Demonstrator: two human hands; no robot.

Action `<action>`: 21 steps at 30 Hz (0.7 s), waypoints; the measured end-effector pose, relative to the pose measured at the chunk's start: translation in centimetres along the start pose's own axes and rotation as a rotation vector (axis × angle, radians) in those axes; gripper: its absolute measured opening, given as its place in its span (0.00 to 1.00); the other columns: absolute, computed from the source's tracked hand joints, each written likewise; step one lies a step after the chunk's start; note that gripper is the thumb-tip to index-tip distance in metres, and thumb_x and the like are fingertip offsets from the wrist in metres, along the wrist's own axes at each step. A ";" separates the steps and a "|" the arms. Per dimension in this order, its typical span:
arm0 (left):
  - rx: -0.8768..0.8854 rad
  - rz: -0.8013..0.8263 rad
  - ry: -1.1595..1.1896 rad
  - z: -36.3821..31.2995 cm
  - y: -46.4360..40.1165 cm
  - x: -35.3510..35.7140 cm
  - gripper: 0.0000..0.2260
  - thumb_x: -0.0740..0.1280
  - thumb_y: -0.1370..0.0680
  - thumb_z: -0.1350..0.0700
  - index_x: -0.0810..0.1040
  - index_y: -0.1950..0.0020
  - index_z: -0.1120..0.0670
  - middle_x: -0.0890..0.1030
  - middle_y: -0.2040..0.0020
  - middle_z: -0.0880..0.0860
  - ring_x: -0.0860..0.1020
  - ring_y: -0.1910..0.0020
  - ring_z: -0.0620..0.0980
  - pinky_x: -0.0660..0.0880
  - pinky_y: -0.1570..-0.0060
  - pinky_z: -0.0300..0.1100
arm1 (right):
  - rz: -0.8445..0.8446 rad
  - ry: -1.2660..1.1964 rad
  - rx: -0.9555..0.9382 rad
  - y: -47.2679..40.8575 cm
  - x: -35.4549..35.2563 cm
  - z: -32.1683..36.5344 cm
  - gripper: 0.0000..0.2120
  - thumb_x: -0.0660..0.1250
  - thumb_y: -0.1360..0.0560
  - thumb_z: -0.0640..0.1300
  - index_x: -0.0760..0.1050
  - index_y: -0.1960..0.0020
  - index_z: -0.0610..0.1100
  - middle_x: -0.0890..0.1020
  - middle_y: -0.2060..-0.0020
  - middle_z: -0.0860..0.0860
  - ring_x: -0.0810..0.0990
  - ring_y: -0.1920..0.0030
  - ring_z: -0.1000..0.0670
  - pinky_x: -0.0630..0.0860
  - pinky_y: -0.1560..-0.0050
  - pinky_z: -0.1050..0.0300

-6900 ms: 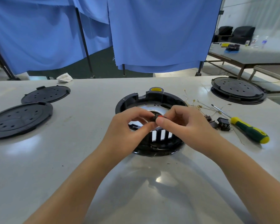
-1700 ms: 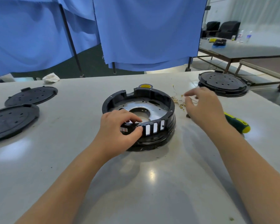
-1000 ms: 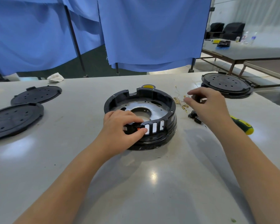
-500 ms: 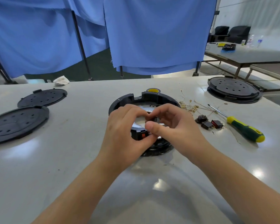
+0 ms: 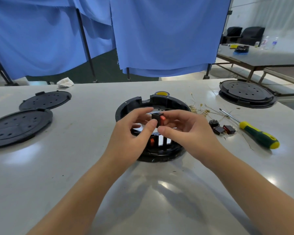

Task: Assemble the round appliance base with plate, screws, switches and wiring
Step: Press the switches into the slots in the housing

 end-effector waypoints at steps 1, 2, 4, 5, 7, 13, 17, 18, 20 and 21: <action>0.011 -0.004 -0.030 0.0 0.0 0.0 0.13 0.69 0.22 0.58 0.77 0.42 0.41 0.82 0.53 0.39 0.80 0.48 0.38 0.76 0.43 0.44 | -0.005 0.010 -0.004 0.0 0.0 -0.1 0.13 0.74 0.31 0.33 0.82 0.51 0.48 0.83 0.63 0.51 0.81 0.61 0.55 0.78 0.56 0.64; 0.027 -0.001 -0.054 -0.1 0.1 0.0 0.14 0.69 0.22 0.58 0.77 0.41 0.41 0.82 0.53 0.40 0.79 0.48 0.39 0.75 0.42 0.45 | -0.006 0.022 -0.010 0.0 -0.1 -0.1 0.13 0.74 0.31 0.33 0.82 0.50 0.47 0.82 0.64 0.51 0.81 0.62 0.55 0.79 0.57 0.63; 0.055 0.027 -0.079 -0.3 0.2 0.1 0.14 0.67 0.23 0.56 0.78 0.40 0.43 0.82 0.51 0.39 0.79 0.48 0.40 0.75 0.42 0.47 | 0.001 0.057 -0.033 0.1 0.0 -0.2 0.13 0.74 0.31 0.34 0.81 0.49 0.47 0.81 0.65 0.52 0.80 0.63 0.54 0.79 0.59 0.62; 0.063 0.046 -0.086 -0.3 0.2 0.1 0.13 0.66 0.23 0.56 0.79 0.40 0.43 0.82 0.50 0.39 0.80 0.47 0.41 0.75 0.41 0.47 | 0.004 0.076 -0.046 0.1 0.0 -0.2 0.14 0.74 0.31 0.34 0.80 0.48 0.47 0.81 0.65 0.52 0.80 0.64 0.54 0.78 0.60 0.63; 0.062 0.081 -0.081 -0.1 0.1 0.1 0.13 0.65 0.23 0.55 0.80 0.40 0.45 0.83 0.49 0.41 0.80 0.46 0.41 0.76 0.41 0.44 | 0.005 0.109 -0.062 0.2 0.1 -0.3 0.14 0.75 0.31 0.36 0.80 0.47 0.47 0.81 0.67 0.53 0.80 0.65 0.55 0.77 0.62 0.64; 0.022 0.132 -0.051 0.5 0.1 0.1 0.13 0.65 0.21 0.61 0.80 0.45 0.42 0.84 0.52 0.41 0.81 0.48 0.37 0.75 0.46 0.33 | 0.043 0.186 -0.082 0.1 0.1 -0.4 0.15 0.77 0.33 0.39 0.80 0.48 0.47 0.83 0.66 0.52 0.82 0.66 0.55 0.77 0.61 0.64; 0.008 0.164 -0.045 0.6 0.0 0.2 0.14 0.64 0.20 0.62 0.81 0.46 0.43 0.84 0.52 0.40 0.80 0.48 0.37 0.76 0.47 0.35 | 0.078 0.237 -0.098 0.1 -0.1 -0.4 0.15 0.77 0.33 0.42 0.81 0.47 0.47 0.84 0.64 0.51 0.83 0.63 0.53 0.79 0.58 0.61; 0.003 0.168 -0.045 0.7 0.0 0.2 0.13 0.65 0.20 0.62 0.81 0.46 0.44 0.84 0.52 0.40 0.80 0.48 0.37 0.77 0.48 0.35 | 0.093 0.248 -0.100 0.1 -0.1 -0.3 0.16 0.78 0.33 0.43 0.82 0.47 0.48 0.84 0.63 0.51 0.83 0.62 0.53 0.80 0.57 0.60; -0.003 0.173 -0.052 0.9 -0.1 0.2 0.12 0.65 0.20 0.62 0.81 0.45 0.45 0.84 0.52 0.40 0.80 0.48 0.36 0.76 0.48 0.34 | 0.131 0.260 -0.090 0.0 -0.1 -0.4 0.18 0.78 0.34 0.42 0.81 0.45 0.48 0.84 0.62 0.51 0.83 0.62 0.52 0.80 0.56 0.59; -0.005 0.174 -0.060 0.9 -0.1 0.2 0.12 0.65 0.20 0.61 0.81 0.45 0.45 0.84 0.52 0.39 0.80 0.48 0.36 0.75 0.48 0.32 | 0.148 0.273 -0.084 -0.1 -0.2 -0.4 0.18 0.78 0.34 0.41 0.81 0.45 0.48 0.84 0.62 0.51 0.83 0.61 0.52 0.80 0.56 0.59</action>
Point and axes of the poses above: each hand's wrist, its own y-axis away from the middle knuckle, its own x-axis out of the palm, z = x × y, the point moved 4 cm from there along -y, towards the middle knuckle
